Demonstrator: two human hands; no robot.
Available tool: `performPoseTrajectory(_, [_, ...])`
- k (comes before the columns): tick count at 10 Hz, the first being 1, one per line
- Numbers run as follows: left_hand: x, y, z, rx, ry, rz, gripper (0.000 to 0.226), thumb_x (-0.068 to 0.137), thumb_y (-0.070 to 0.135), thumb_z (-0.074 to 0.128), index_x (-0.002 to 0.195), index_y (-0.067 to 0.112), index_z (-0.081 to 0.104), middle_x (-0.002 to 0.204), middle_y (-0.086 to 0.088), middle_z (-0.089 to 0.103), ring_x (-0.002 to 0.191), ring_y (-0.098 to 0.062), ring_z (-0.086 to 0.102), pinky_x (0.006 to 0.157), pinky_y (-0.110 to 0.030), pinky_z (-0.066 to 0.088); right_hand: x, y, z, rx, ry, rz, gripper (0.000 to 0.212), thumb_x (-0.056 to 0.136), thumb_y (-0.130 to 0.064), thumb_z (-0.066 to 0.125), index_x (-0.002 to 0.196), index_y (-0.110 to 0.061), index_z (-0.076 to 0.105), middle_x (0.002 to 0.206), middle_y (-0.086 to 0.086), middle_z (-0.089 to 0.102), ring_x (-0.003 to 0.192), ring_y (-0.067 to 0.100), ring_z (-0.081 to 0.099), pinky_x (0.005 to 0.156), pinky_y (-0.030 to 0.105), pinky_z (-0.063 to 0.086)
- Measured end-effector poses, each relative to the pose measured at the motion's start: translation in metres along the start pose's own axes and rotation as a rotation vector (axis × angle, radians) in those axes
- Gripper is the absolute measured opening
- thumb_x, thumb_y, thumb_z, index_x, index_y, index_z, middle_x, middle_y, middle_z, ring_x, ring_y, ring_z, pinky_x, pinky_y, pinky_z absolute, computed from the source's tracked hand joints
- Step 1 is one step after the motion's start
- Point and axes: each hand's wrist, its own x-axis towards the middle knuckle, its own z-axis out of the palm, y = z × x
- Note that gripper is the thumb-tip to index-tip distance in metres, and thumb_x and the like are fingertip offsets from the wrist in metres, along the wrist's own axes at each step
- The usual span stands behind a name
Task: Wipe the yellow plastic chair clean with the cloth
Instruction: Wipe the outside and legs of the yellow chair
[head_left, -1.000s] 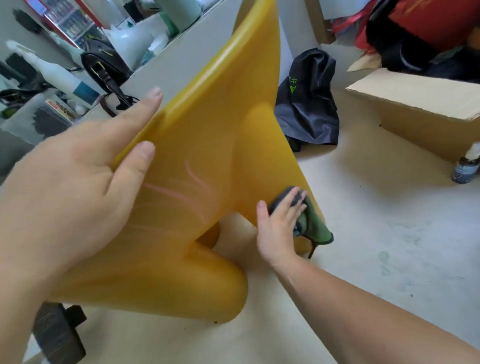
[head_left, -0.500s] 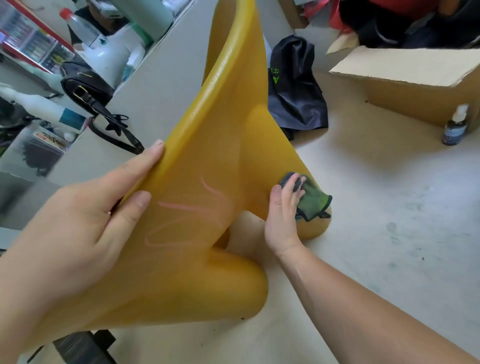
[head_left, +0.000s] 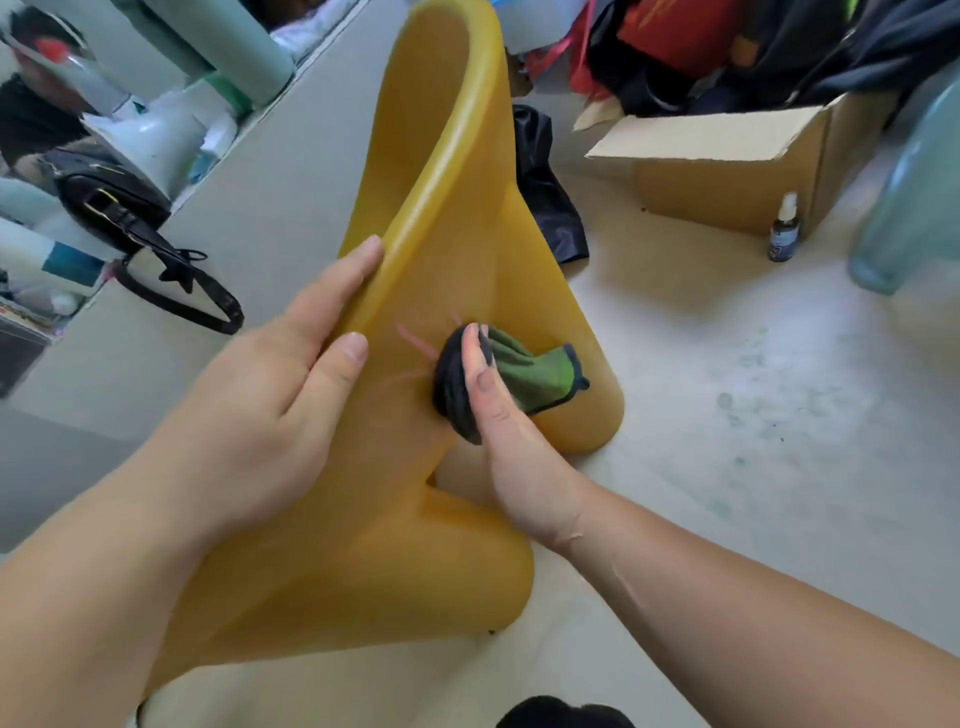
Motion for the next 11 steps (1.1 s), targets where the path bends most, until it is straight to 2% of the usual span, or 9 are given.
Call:
performPoseTrajectory(1, [-0.003, -0.009, 0.001, -0.032, 0.0, 0.05, 0.053, 0.097, 0.043, 0.035, 0.147, 0.059, 0.027, 0.117, 0.058, 0.041, 0.111, 0.032, 0.038, 0.09, 0.005, 0.028, -0.012, -0.02, 0.002, 0.104, 0.055, -0.043, 0.046, 0.103, -0.061, 0.02, 0.139, -0.045, 0.042, 0.121, -0.041, 0.046, 0.107, -0.035, 0.044, 0.082, -0.01, 0.032])
performPoseTrajectory(2, [-0.004, -0.007, -0.001, -0.017, 0.0, 0.068, 0.056, 0.096, 0.038, 0.036, 0.148, 0.057, 0.028, 0.113, 0.064, 0.038, 0.106, 0.035, 0.037, 0.087, 0.006, 0.028, -0.013, -0.041, 0.01, 0.116, 0.173, -0.101, 0.039, 0.1, -0.069, 0.022, 0.127, -0.055, 0.045, 0.11, -0.048, 0.046, 0.11, -0.035, 0.042, 0.089, -0.005, 0.032])
performPoseTrajectory(3, [-0.007, -0.001, -0.002, 0.018, 0.03, 0.057, 0.056, 0.095, 0.039, 0.036, 0.147, 0.059, 0.027, 0.114, 0.038, 0.061, 0.092, 0.01, 0.061, 0.085, -0.018, 0.05, 0.009, -0.028, 0.028, 0.02, 0.244, -0.225, 0.05, 0.084, -0.091, 0.016, 0.13, -0.075, 0.027, 0.152, -0.04, 0.025, 0.14, -0.024, 0.018, 0.123, 0.02, 0.014])
performPoseTrajectory(4, [-0.009, 0.0, -0.001, 0.094, 0.057, 0.057, 0.055, 0.096, 0.04, 0.035, 0.146, 0.061, 0.026, 0.108, 0.026, 0.066, 0.09, -0.002, 0.063, 0.08, -0.026, 0.053, 0.027, -0.016, 0.041, 0.145, 0.264, -0.278, 0.093, 0.076, -0.099, 0.015, 0.155, -0.052, 0.003, 0.167, -0.029, -0.007, 0.154, -0.002, -0.011, 0.126, 0.054, 0.009])
performPoseTrajectory(5, [-0.007, 0.002, 0.001, 0.134, 0.064, 0.06, 0.055, 0.097, 0.039, 0.036, 0.147, 0.057, 0.028, 0.116, 0.039, 0.058, 0.095, 0.004, 0.062, 0.078, -0.017, 0.05, 0.04, 0.001, 0.045, 0.169, 0.322, -0.38, 0.085, 0.081, -0.093, 0.01, 0.153, -0.05, -0.003, 0.162, -0.036, -0.016, 0.151, -0.004, -0.019, 0.125, 0.059, 0.01])
performPoseTrajectory(6, [-0.008, 0.002, 0.002, 0.155, 0.089, 0.041, 0.055, 0.096, 0.039, 0.037, 0.146, 0.059, 0.029, 0.119, 0.036, 0.061, 0.095, 0.006, 0.063, 0.078, -0.013, 0.048, 0.049, 0.032, 0.049, 0.228, 0.397, -0.266, 0.076, 0.081, -0.093, 0.01, 0.146, -0.056, -0.006, 0.155, -0.042, -0.018, 0.149, -0.011, -0.019, 0.126, 0.038, -0.006])
performPoseTrajectory(8, [-0.01, 0.008, 0.002, 0.156, 0.075, -0.017, 0.054, 0.096, 0.04, 0.036, 0.144, 0.063, 0.028, 0.117, 0.042, 0.059, 0.103, 0.01, 0.061, 0.084, -0.009, 0.048, 0.036, 0.052, 0.055, 0.404, 0.386, 0.091, 0.089, 0.078, -0.086, 0.017, 0.155, -0.047, -0.006, 0.156, -0.034, -0.011, 0.15, -0.008, -0.014, 0.129, 0.039, -0.002])
performPoseTrajectory(9, [-0.01, 0.01, 0.002, 0.139, 0.071, -0.021, 0.053, 0.098, 0.038, 0.037, 0.146, 0.059, 0.029, 0.114, 0.026, 0.065, 0.1, -0.003, 0.065, 0.09, -0.028, 0.053, 0.019, 0.01, 0.06, 0.279, 0.331, -0.138, 0.094, 0.073, -0.097, 0.005, 0.153, -0.049, -0.008, 0.158, -0.035, -0.024, 0.148, -0.009, -0.024, 0.126, 0.034, -0.009])
performPoseTrajectory(11, [-0.006, 0.007, 0.001, 0.127, 0.054, 0.033, 0.054, 0.099, 0.026, 0.04, 0.149, 0.045, 0.032, 0.137, 0.048, 0.042, 0.128, 0.017, 0.042, 0.102, -0.006, 0.035, 0.024, -0.016, 0.065, -0.012, 0.353, -0.452, 0.091, 0.085, -0.083, -0.002, 0.161, -0.034, -0.007, 0.168, -0.019, -0.02, 0.153, 0.005, -0.023, 0.126, 0.054, -0.002])
